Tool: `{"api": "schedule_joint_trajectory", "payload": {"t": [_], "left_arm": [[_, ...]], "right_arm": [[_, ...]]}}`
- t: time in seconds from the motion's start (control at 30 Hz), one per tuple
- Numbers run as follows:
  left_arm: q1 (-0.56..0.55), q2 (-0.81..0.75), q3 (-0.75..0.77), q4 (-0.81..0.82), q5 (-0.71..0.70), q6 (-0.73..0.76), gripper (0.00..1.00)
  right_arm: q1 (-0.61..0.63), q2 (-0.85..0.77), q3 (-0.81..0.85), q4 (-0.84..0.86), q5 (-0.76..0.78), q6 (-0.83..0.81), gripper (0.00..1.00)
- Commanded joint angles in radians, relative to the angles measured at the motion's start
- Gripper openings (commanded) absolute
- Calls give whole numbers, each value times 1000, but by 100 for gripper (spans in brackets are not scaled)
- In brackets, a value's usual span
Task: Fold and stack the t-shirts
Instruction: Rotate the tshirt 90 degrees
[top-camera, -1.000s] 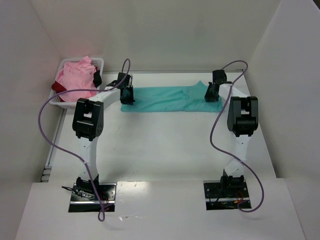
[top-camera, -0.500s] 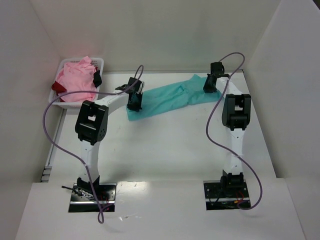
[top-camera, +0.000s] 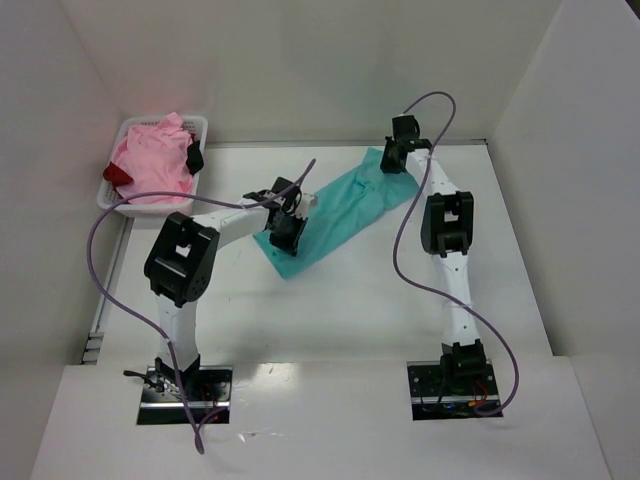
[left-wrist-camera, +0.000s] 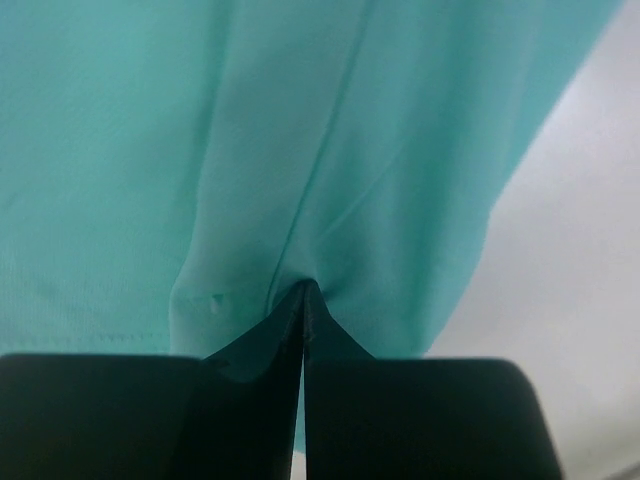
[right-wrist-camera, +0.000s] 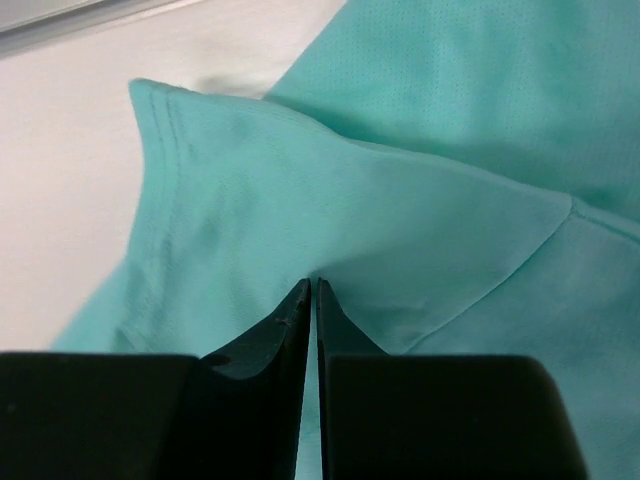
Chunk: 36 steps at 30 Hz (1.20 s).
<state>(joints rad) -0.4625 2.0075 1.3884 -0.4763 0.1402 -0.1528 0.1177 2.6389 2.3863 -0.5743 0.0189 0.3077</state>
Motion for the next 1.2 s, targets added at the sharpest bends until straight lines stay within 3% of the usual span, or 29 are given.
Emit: {"api": "schedule_joint_trajectory", "payload": {"t": [0.0, 0.13, 0.4, 0.57, 0.7, 0.93, 1.17], "left_arm": [[-54, 36, -74, -147, 119, 64, 5], [-82, -7, -103, -147, 252, 104, 5], [-235, -39, -127, -156, 322, 147, 6], [-310, 11, -94, -166, 322, 166, 6], [-350, 23, -72, -145, 291, 147, 6], [-350, 23, -72, -53, 253, 113, 8], [-350, 23, -59, -4, 294, 102, 8]], "right_arm": [[14, 33, 92, -68, -4, 2, 11], [14, -31, 32, -52, 16, 2, 11], [14, -264, -153, 2, 96, -7, 16], [14, -550, -424, 89, 153, -7, 24], [5, -684, -668, 171, 104, 4, 22], [5, -651, -852, 182, 72, 27, 8], [5, -528, -834, 182, 98, 36, 6]]}}
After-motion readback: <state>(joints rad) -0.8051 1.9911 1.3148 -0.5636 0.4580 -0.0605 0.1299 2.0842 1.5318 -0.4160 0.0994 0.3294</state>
